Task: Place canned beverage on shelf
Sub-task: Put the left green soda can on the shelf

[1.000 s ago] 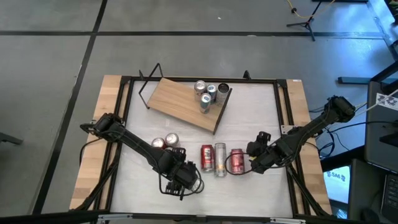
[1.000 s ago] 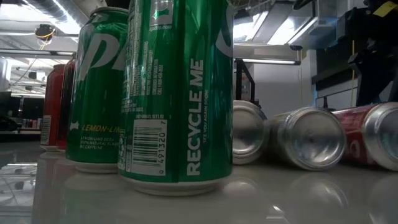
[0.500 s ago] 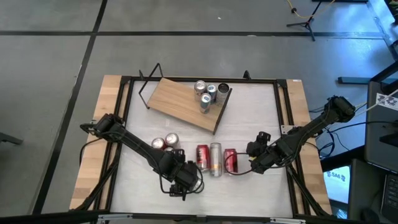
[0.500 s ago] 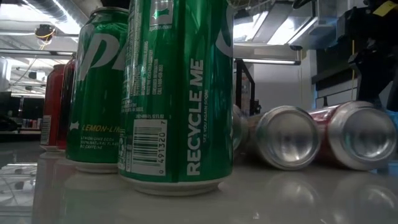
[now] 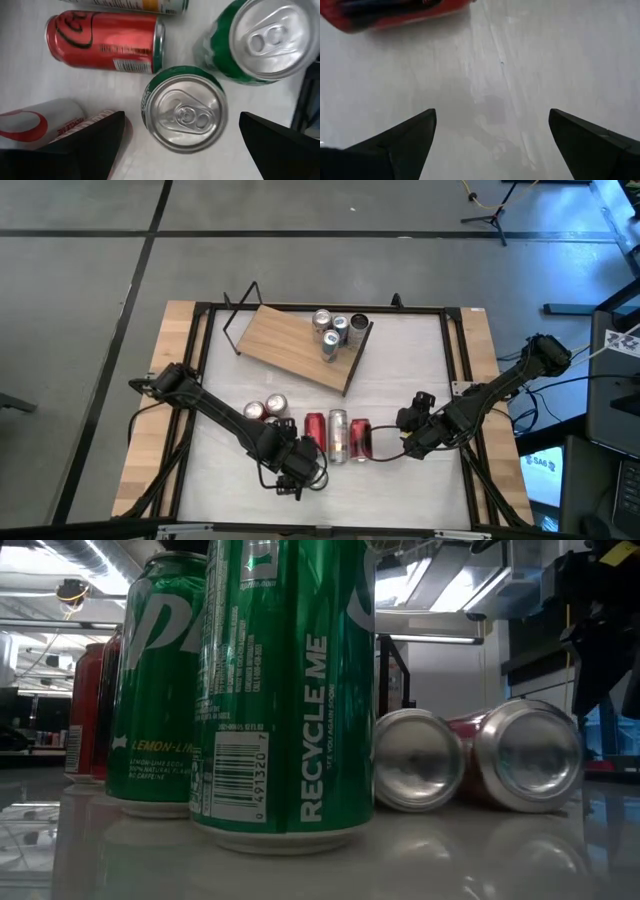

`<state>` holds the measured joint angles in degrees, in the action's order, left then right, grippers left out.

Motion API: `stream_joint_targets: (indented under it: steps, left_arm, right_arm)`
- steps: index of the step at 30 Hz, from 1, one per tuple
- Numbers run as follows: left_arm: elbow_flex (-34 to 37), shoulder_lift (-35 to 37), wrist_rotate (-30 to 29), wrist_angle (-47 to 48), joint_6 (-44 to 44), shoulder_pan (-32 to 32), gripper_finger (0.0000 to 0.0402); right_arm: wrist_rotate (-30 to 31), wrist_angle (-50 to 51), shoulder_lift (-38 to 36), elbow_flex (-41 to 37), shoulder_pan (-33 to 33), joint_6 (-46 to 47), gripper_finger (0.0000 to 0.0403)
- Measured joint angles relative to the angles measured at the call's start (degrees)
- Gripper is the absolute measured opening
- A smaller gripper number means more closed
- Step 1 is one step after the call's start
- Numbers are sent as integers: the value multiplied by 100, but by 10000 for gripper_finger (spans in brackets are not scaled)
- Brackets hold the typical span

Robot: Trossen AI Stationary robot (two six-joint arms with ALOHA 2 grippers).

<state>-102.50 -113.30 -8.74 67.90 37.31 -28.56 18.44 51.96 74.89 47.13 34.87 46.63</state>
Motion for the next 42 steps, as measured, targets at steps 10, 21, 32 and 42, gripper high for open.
stream_joint_targets:
  steps: [10, 21, 32, 42]
  left_arm:
    - [2, -182, -45, -48, -37, 31, 379]
    - [2, -439, 81, -55, -54, 47, 379]
    - [2, -446, 99, -39, -50, 46, 346]
    - [-14, -433, 324, -10, -341, 67, 278]
  right_arm:
    - [-1, -72, 0, 0, 0, -6, 381]
    - [0, -133, 0, 0, 0, -38, 381]
    - [4, -132, 0, 0, 0, -44, 381]
    - [10, -131, 0, 0, 0, -46, 381]
